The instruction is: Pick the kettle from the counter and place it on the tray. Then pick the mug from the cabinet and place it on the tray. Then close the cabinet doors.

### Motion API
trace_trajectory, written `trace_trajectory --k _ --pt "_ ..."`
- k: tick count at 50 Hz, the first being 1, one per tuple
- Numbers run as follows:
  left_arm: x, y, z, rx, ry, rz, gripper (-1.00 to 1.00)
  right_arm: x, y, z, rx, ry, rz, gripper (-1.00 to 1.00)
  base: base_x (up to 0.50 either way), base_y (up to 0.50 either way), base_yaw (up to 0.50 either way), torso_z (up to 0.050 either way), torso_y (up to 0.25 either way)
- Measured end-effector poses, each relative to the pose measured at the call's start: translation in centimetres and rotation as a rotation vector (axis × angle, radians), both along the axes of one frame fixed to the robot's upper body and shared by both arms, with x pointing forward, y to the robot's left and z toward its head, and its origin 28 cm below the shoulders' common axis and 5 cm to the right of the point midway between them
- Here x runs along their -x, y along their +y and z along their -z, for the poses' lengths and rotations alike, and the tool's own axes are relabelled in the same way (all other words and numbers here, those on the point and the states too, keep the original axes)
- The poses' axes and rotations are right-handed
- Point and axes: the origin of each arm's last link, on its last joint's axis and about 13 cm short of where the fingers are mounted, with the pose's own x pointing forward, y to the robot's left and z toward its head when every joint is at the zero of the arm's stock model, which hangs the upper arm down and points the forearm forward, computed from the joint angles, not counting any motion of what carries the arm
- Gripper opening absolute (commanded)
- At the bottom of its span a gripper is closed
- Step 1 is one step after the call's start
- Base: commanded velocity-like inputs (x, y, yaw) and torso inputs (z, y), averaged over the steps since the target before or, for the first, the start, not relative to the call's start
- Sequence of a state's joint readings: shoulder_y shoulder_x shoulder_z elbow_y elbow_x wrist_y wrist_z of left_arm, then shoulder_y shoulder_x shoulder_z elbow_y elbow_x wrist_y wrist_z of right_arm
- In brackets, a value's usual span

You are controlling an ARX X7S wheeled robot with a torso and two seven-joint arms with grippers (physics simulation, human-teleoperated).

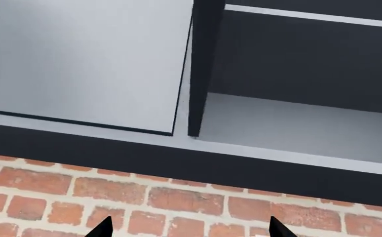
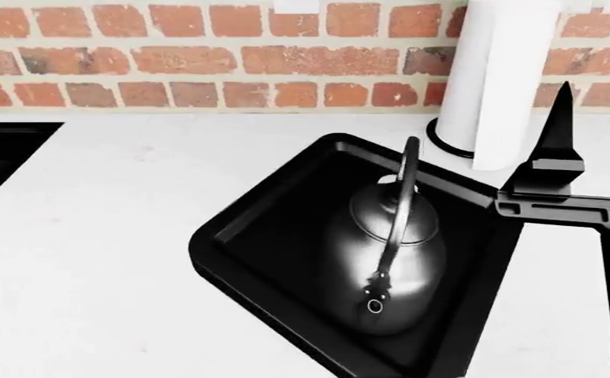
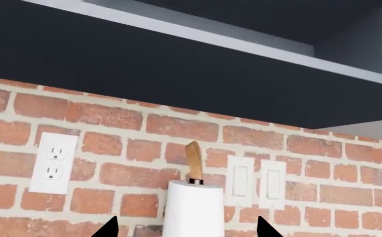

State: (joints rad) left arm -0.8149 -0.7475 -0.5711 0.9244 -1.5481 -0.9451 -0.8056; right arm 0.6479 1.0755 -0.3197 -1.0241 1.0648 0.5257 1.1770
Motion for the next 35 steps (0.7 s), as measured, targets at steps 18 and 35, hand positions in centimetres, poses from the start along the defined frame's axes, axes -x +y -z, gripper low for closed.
trace_trajectory --k 18,35 --pt "-0.1 0.5 -0.5 0.017 -0.006 -0.057 1.00 0.0 -0.1 0.0 -0.013 0.001 -0.001 1.00 0.00 0.31 0.00 0.000 0.000" --pt "-0.5 2.2 -4.4 0.083 -0.027 -0.271 1.00 0.3 -0.4 -0.1 -0.025 0.009 0.028 1.00 0.00 0.00 0.00 0.000 0.000"
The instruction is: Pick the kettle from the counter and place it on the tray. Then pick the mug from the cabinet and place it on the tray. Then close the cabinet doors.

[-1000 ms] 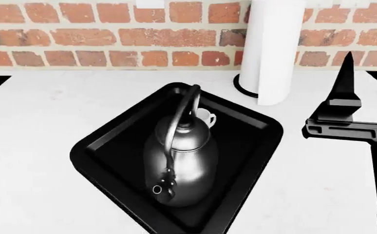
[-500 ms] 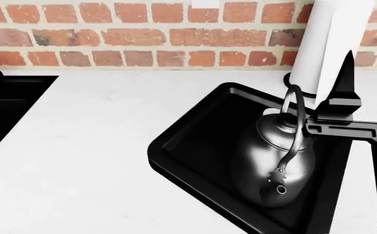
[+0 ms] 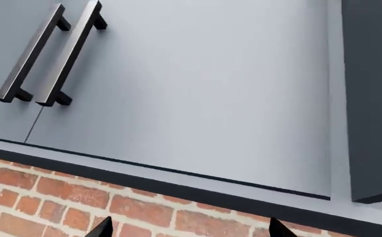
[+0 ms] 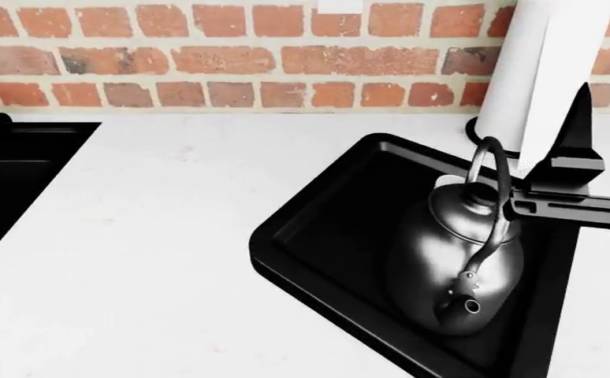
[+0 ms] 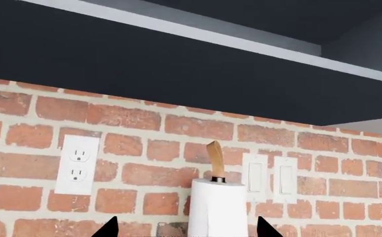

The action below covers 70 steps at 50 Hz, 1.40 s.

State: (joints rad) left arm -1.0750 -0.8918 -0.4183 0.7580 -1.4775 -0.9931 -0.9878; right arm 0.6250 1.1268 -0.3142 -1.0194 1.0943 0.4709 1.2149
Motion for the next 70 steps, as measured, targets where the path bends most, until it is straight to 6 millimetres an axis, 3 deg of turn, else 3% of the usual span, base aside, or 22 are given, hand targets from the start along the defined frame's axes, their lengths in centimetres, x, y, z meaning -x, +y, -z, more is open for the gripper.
trace_trajectory --k 11,21,29,41,70 --pt "-0.5 -0.3 -5.4 0.013 -0.053 -0.006 1.00 0.3 -0.1 -0.7 -0.010 0.024 0.074 1.00 0.00 0.00 0.00 0.000 0.000" --pt "-1.0 -2.0 -10.8 -0.013 -0.084 0.038 1.00 0.6 -0.3 -1.4 -0.029 0.048 0.118 1.00 0.00 0.00 0.00 0.000 0.000" --pt "-1.6 -3.2 -13.9 -0.030 -0.074 0.028 1.00 0.7 -0.6 -1.8 -0.047 0.073 0.144 1.00 0.00 0.00 0.00 0.001 0.000" --pt "-2.8 -5.9 -16.6 -0.110 -0.081 0.142 1.00 1.0 -0.7 -1.9 -0.011 0.056 0.175 1.00 0.00 0.00 0.00 0.002 0.000" --pt "-3.9 -11.3 -21.1 -0.143 -0.118 0.391 1.00 1.9 -0.9 -2.5 0.088 -0.051 -0.042 1.00 0.00 0.00 0.00 0.001 0.002"
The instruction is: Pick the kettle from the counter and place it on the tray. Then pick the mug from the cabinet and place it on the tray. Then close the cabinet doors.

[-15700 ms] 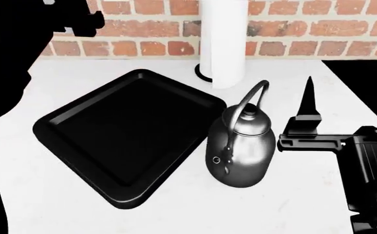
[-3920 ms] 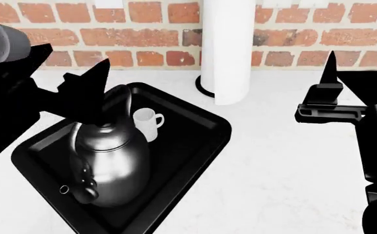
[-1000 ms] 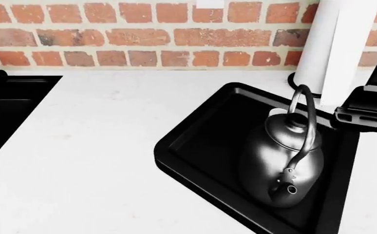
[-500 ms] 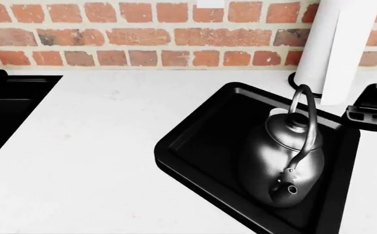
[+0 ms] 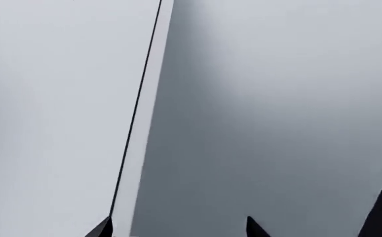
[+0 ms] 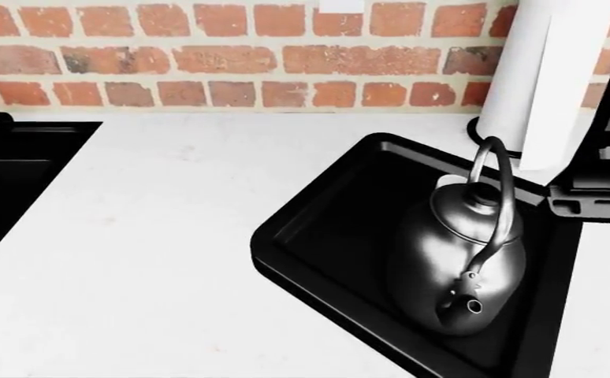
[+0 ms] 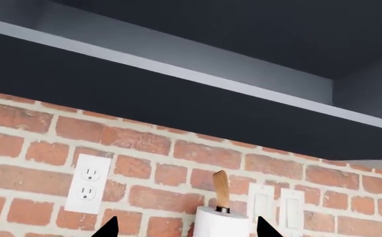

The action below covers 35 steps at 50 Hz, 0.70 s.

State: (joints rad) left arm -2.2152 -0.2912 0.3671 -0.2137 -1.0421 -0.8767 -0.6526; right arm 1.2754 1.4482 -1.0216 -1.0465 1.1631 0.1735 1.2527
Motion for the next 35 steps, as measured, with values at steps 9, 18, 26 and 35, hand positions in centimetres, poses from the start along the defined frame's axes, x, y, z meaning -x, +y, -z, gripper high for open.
trace_trajectory --k 9,18,26,35 --pt "-0.1 -1.2 -0.7 -0.013 -0.012 0.036 1.00 0.2 -0.2 0.2 0.018 0.002 -0.020 1.00 0.00 0.00 0.00 0.001 0.001" --pt "-0.6 -1.9 -0.8 -0.027 -0.012 0.051 1.00 0.3 -0.3 0.3 0.024 0.005 -0.029 1.00 0.00 0.00 0.00 0.000 0.001" --pt "-0.9 -2.2 -1.1 -0.035 0.013 0.106 1.00 0.4 -0.2 0.2 0.024 0.004 -0.037 1.00 0.00 0.00 0.00 0.001 0.000" --pt "-1.4 -2.5 -1.5 -0.054 0.048 0.160 1.00 0.5 -0.2 0.3 0.025 0.004 -0.042 1.00 0.00 0.00 0.00 0.000 0.000"
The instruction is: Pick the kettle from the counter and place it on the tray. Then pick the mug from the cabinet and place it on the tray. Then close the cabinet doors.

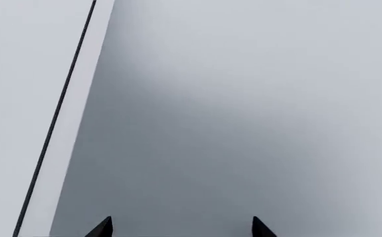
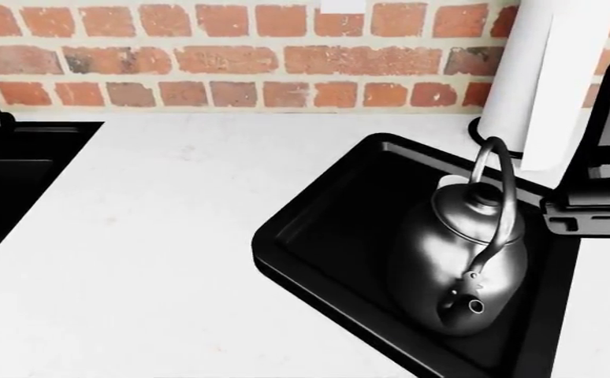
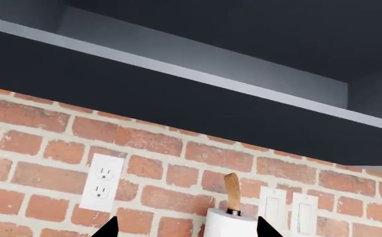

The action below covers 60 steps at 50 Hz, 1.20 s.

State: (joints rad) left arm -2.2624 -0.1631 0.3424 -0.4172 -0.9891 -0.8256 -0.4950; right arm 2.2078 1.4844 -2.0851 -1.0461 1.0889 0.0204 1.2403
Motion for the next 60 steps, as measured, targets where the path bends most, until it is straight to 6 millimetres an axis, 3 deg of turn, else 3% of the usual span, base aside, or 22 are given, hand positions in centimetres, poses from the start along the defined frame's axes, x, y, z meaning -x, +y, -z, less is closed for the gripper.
trace_trajectory --k 25,60 --pt "-2.0 -0.6 -0.5 -0.091 -0.010 -0.060 1.00 0.0 -0.2 0.3 0.006 0.002 0.011 1.00 0.00 0.00 0.00 0.000 0.000" --pt "-7.3 -1.9 1.2 -0.192 -0.272 -0.231 1.00 -0.1 -0.2 0.4 0.025 0.011 0.021 1.00 0.00 0.00 0.00 0.000 0.000"
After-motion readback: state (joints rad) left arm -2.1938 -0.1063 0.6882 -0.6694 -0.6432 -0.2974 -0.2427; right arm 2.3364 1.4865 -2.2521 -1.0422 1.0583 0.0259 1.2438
